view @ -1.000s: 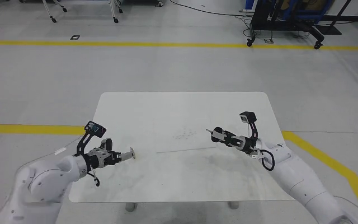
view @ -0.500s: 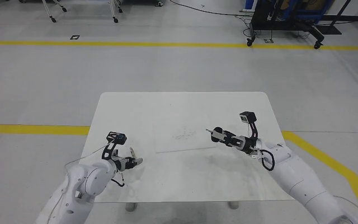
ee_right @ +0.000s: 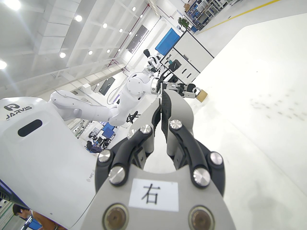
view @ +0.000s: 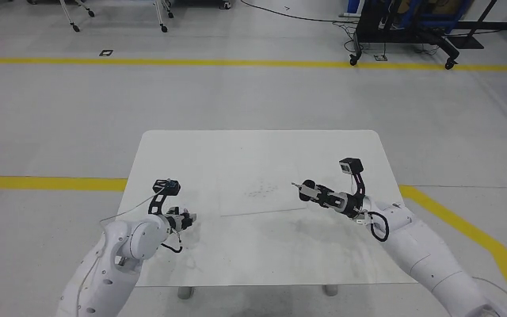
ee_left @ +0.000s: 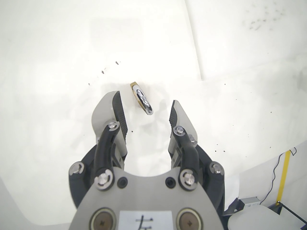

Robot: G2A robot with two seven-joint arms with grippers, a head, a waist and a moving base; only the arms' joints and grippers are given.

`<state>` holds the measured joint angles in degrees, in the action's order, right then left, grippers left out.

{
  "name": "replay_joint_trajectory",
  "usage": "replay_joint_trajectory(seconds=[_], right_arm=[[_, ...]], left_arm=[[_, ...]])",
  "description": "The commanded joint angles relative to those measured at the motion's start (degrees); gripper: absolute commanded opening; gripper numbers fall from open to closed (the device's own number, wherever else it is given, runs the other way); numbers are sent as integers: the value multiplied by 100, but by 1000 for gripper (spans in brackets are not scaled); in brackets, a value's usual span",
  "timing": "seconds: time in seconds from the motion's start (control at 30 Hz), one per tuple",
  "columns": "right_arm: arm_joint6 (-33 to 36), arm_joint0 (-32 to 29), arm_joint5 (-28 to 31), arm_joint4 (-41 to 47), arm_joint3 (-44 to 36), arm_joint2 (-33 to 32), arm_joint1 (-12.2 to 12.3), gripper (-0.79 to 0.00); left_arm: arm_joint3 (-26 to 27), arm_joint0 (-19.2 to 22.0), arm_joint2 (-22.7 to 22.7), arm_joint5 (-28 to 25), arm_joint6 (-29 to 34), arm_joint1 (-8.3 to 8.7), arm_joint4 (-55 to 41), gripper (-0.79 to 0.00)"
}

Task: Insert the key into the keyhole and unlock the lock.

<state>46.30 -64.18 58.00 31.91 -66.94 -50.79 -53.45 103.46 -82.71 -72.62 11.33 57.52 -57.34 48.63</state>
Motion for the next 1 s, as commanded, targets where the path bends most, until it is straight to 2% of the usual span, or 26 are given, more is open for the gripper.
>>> replay_joint_trajectory(seconds=[0.0, 0.2, 0.3, 0.4, 0.47, 0.57, 0.83, 0.87, 0.9, 0.97], right_arm=[[0, 0, 0, 0, 0, 0, 0, -785], [0, 0, 0, 0, 0, 0, 0, -785], [0, 0, 0, 0, 0, 0, 0, -785], [0, 0, 0, 0, 0, 0, 0, -785], [0, 0, 0, 0, 0, 0, 0, -785], [0, 0, 0, 0, 0, 0, 0, -785], [0, 0, 0, 0, 0, 0, 0, -785], [0, 0, 0, 0, 0, 0, 0, -785], [0, 0, 0, 0, 0, 0, 0, -785], [0, 0, 0, 0, 0, 0, 0, -785]], left_arm=[[8, -16, -3, 30, 10, -4, -3, -406], [-87, 44, 21, 93, 53, -26, -58, -453], [-141, 93, 38, 124, 53, -36, -48, -570], [-147, 114, 46, 142, 63, -43, -27, -619], [-145, 117, 43, 170, 68, -46, 1, -705], [-138, 122, 53, 213, 119, -45, 126, -785], [-124, 176, 91, 20, 132, -49, 329, -785], [-133, 187, 100, 1, 137, -51, 342, -760], [-144, 199, 108, -5, 138, -54, 347, -674], [-158, 224, 131, -33, 138, -61, 362, -591]])
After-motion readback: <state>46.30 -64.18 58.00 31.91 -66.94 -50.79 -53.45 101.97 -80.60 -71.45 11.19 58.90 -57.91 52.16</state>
